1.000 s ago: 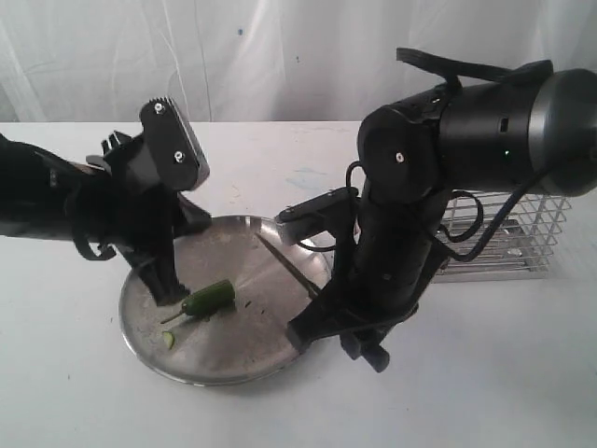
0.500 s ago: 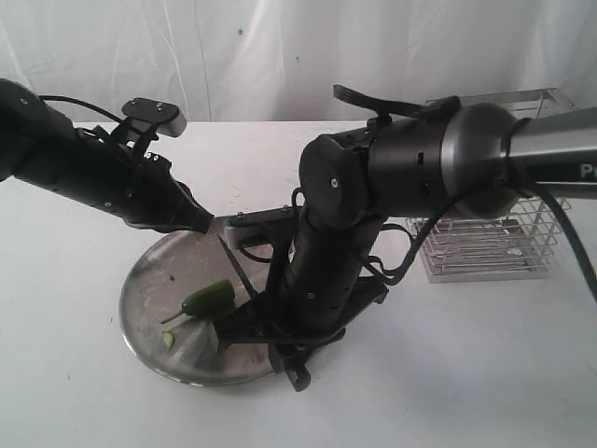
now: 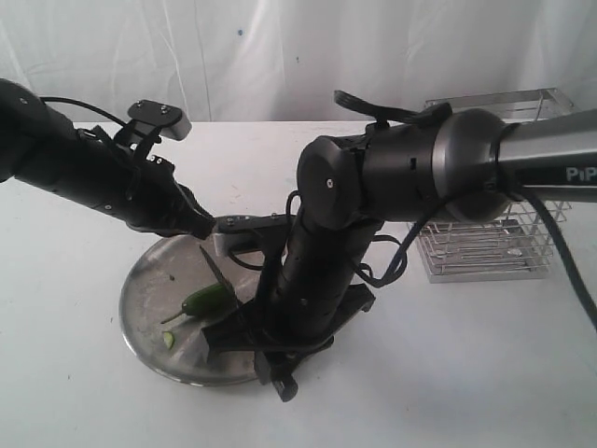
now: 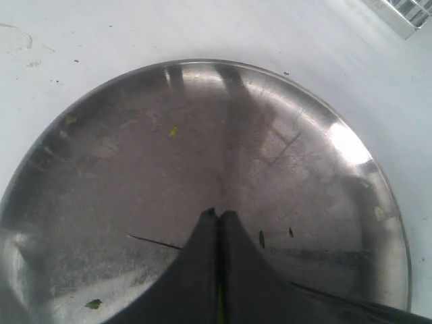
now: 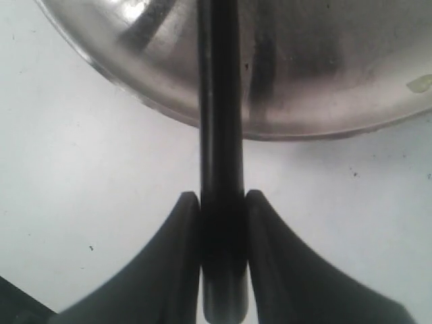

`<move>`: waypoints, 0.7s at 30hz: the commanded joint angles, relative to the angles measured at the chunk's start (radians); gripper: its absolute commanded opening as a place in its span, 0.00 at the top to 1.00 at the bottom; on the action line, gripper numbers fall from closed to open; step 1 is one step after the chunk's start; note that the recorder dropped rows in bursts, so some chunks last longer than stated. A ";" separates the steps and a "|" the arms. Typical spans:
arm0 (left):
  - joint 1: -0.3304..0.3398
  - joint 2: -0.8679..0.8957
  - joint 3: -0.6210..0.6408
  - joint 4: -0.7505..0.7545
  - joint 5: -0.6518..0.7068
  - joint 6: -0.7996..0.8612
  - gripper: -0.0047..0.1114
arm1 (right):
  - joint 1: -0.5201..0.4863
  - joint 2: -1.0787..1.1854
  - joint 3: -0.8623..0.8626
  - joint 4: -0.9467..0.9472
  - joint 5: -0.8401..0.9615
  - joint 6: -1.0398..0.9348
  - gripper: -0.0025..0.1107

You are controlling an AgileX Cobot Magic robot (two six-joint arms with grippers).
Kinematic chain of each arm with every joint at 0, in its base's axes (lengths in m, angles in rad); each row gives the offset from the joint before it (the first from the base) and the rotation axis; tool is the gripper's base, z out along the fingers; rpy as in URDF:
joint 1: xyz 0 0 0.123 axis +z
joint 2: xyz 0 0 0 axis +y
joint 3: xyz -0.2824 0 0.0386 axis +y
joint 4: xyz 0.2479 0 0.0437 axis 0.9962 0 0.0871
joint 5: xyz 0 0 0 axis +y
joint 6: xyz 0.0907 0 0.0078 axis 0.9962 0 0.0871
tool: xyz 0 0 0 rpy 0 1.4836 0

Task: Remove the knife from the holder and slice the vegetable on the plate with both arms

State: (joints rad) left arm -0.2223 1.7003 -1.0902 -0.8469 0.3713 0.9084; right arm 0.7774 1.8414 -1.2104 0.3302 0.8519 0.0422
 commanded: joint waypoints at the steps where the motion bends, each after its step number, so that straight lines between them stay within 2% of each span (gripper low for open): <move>1: 0.003 0.001 -0.005 -0.016 0.022 0.012 0.96 | 0.001 0.006 -0.004 -0.013 -0.009 0.015 0.98; 10: 0.003 0.033 -0.003 -0.021 0.023 0.033 0.96 | 0.001 0.017 -0.004 -0.020 -0.013 0.026 0.98; 17: 0.003 0.047 -0.001 -0.124 0.024 0.114 0.96 | 0.001 0.017 -0.004 -0.042 -0.030 0.051 0.98; 21: 0.003 0.049 -0.001 -0.128 0.040 0.137 0.96 | 0.001 0.017 -0.004 -0.042 -0.030 0.051 0.98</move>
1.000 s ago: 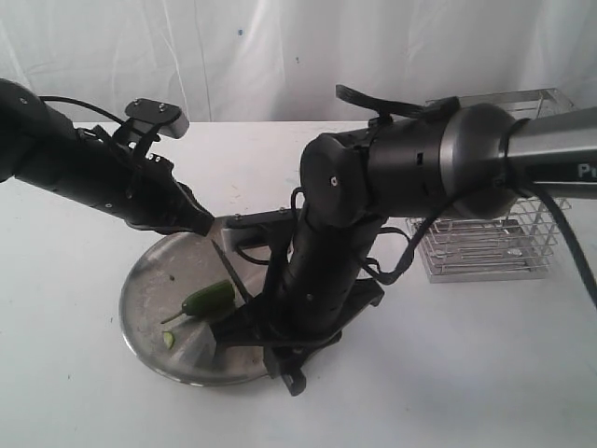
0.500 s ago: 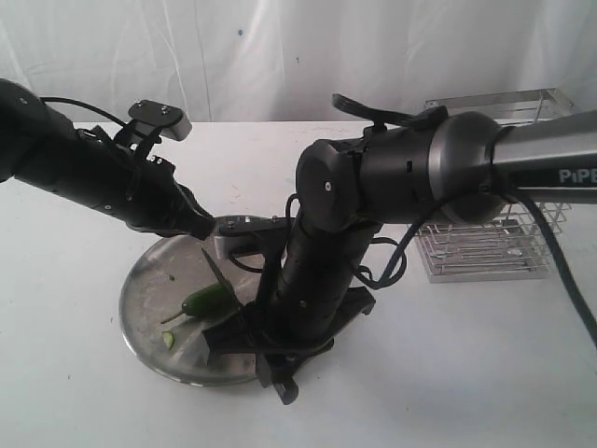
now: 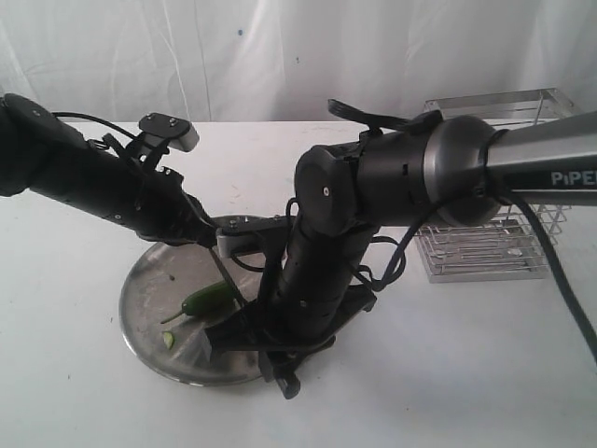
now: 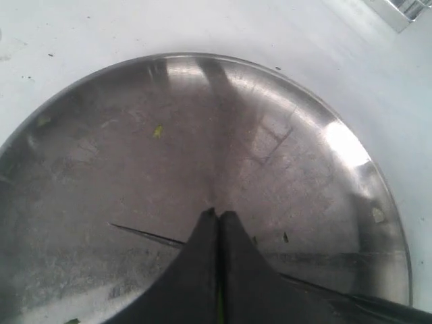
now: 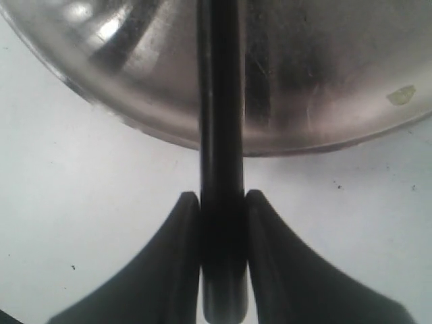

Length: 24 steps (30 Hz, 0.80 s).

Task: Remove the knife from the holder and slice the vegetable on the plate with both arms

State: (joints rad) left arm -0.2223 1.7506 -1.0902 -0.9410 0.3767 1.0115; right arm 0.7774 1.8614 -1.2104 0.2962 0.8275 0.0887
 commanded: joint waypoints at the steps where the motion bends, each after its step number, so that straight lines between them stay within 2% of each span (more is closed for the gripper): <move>1: 0.003 0.001 -0.001 -0.034 0.037 0.041 0.96 | 0.001 -0.003 -0.004 -0.008 -0.006 0.004 0.98; 24: 0.003 0.055 -0.001 -0.030 0.031 0.079 0.96 | 0.001 -0.003 -0.004 -0.005 -0.005 0.004 0.98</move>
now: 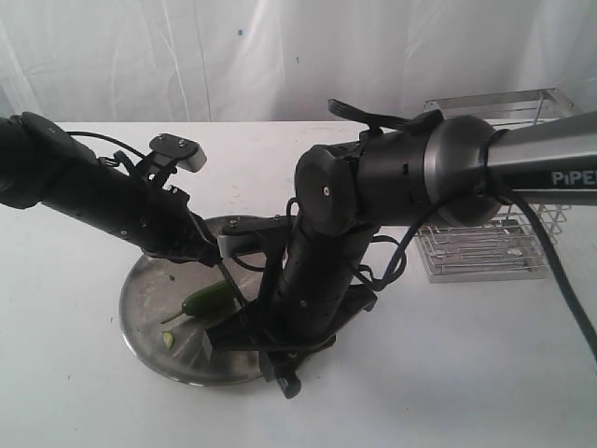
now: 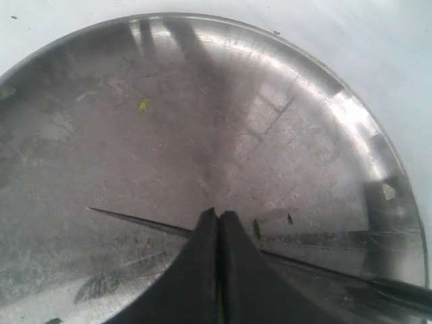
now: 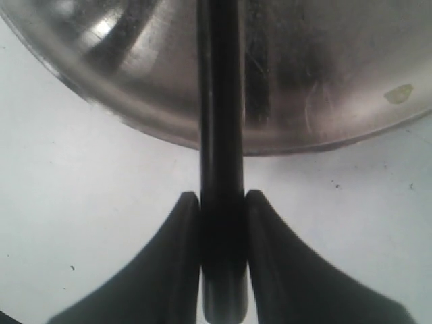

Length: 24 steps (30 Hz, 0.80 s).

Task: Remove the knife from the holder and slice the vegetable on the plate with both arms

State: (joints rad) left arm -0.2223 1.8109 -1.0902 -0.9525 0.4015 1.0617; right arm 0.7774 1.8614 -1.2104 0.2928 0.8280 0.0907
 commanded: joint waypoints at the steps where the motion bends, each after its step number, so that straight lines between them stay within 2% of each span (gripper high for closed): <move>1: 0.003 -0.006 -0.001 -0.020 0.002 0.039 0.96 | 0.001 -0.003 -0.004 -0.002 -0.005 0.002 0.98; 24: 0.003 -0.006 -0.001 -0.033 -0.023 0.044 0.96 | 0.001 -0.003 -0.004 -0.002 -0.023 0.002 0.98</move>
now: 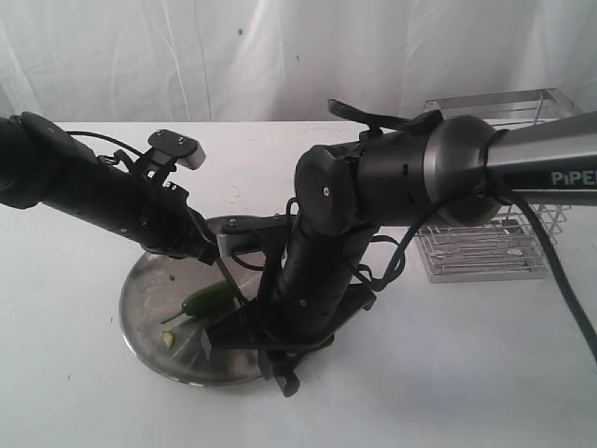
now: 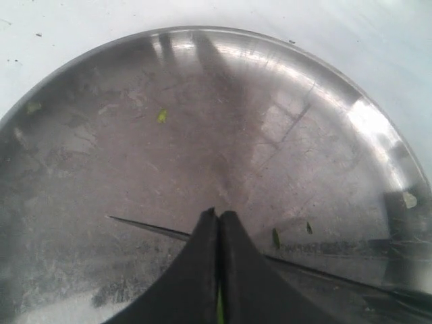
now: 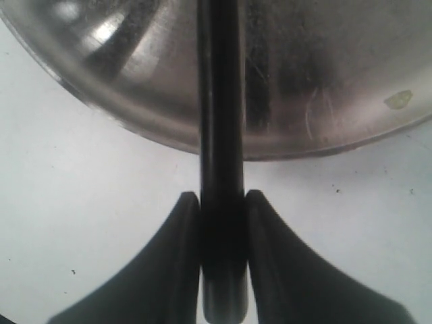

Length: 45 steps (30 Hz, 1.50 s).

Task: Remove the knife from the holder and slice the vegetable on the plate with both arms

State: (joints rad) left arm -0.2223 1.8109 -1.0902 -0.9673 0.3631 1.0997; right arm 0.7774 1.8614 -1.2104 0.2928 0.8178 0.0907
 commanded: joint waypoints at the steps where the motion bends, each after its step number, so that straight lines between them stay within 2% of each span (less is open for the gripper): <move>1: 0.003 -0.006 -0.001 -0.018 0.015 0.006 0.96 | 0.001 -0.003 -0.004 -0.002 -0.013 0.002 0.98; 21: 0.003 0.027 0.012 -0.020 0.007 0.049 0.96 | 0.001 -0.003 -0.004 0.004 -0.033 0.000 0.98; 28: 0.001 0.011 0.012 -0.067 0.005 0.049 0.96 | 0.001 -0.003 0.002 0.010 -0.028 0.000 0.98; 32: 0.001 0.041 0.012 -0.109 -0.001 0.106 0.96 | 0.001 -0.003 0.014 0.010 -0.035 0.000 0.98; 45: 0.001 0.165 0.012 -0.023 0.011 0.101 0.96 | 0.001 -0.003 0.014 0.010 -0.069 0.000 0.98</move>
State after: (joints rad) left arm -0.2205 1.9415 -1.0967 -1.0582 0.3434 1.2071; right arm 0.7774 1.8614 -1.1976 0.3030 0.7740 0.0944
